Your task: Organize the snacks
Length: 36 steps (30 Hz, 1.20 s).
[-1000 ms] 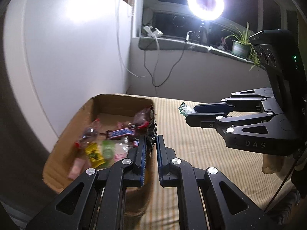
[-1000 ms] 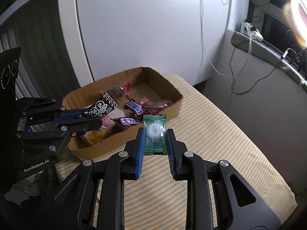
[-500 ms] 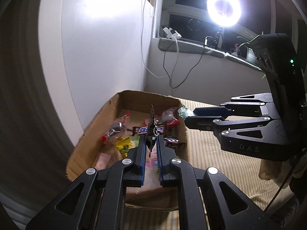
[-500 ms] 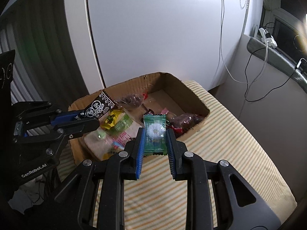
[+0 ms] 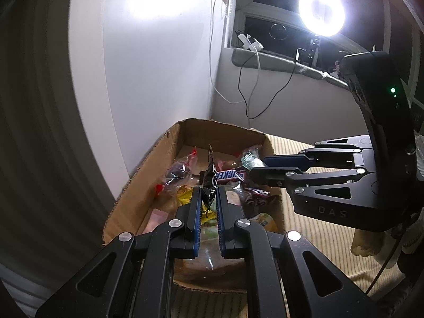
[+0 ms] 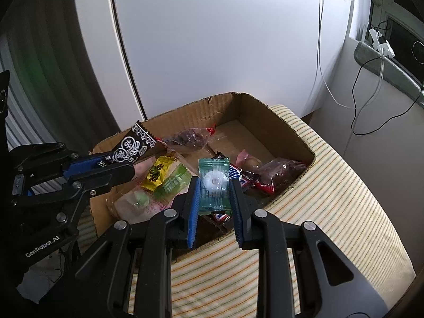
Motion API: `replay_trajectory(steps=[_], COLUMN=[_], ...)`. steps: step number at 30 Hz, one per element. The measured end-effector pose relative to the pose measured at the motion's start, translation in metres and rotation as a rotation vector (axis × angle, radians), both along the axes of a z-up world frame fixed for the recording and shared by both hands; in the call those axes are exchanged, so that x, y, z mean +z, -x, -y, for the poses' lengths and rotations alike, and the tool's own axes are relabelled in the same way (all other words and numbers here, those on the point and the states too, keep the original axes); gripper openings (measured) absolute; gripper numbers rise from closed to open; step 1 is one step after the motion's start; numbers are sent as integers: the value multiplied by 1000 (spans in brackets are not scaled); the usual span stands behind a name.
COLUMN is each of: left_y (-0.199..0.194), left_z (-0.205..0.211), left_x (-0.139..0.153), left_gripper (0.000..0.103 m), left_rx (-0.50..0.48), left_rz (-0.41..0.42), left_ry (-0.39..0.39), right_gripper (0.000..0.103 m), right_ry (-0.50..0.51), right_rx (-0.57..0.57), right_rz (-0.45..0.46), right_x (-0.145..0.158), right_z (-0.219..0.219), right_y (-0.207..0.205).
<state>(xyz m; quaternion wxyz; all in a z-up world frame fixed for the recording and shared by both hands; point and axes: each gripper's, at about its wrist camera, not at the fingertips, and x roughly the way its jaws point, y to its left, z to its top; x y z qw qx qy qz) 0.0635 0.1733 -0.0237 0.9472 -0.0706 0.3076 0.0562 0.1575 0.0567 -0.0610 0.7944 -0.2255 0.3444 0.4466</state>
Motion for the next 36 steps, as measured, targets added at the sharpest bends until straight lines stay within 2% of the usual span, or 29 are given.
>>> replay_trajectory(steps=[8,11,14,16,17,20,24,25,29,30,32,36], left_y=[-3,-3,-3,-2,-2,-2,0,0,4,4,6,10], left_z=[-3,-2,-3,-3,-3,-3,-2,-2,-4,-4,-4,-4], left_x=[-1,0,0,0,0,0,1,1,2,2,2,5], left_gripper=[9,13,15,19,21,32,51,53,65,67,69,73], left_rx=[14,18,24,26,28,36,43,46,72,78,89,107], left_rz=[-3,-3,-4,-4,-4,-5,-7,-7,-11,-12,-13,-16], left_ry=[-4,-7,-12,-16,-17,-27,-39,-41,-39,-39,-43,-48], right_gripper=[23,24,31,47,50,56,75,79,81,85,91,92], right_ry=[1,0,5,1,-1,-5,-2,-4,-3,-2,-9,-37], right_rx=[-4,-8,-17,-24,-28,-29,-40,-44,-58,-63,-69,-91], right_rz=[-20,-15,-7,-1,3,15,47,54,72,78,87,95], right_x=[-5,-6,-6,-6,-6,-3,-1,0,2,2,3,8], right_z=[-2,-2,-1,1,2,4,7,7,11,13,16,25], right_y=[-5,-6,-7,-8,-8,-7,-4,-4,-4,-4,-3,0])
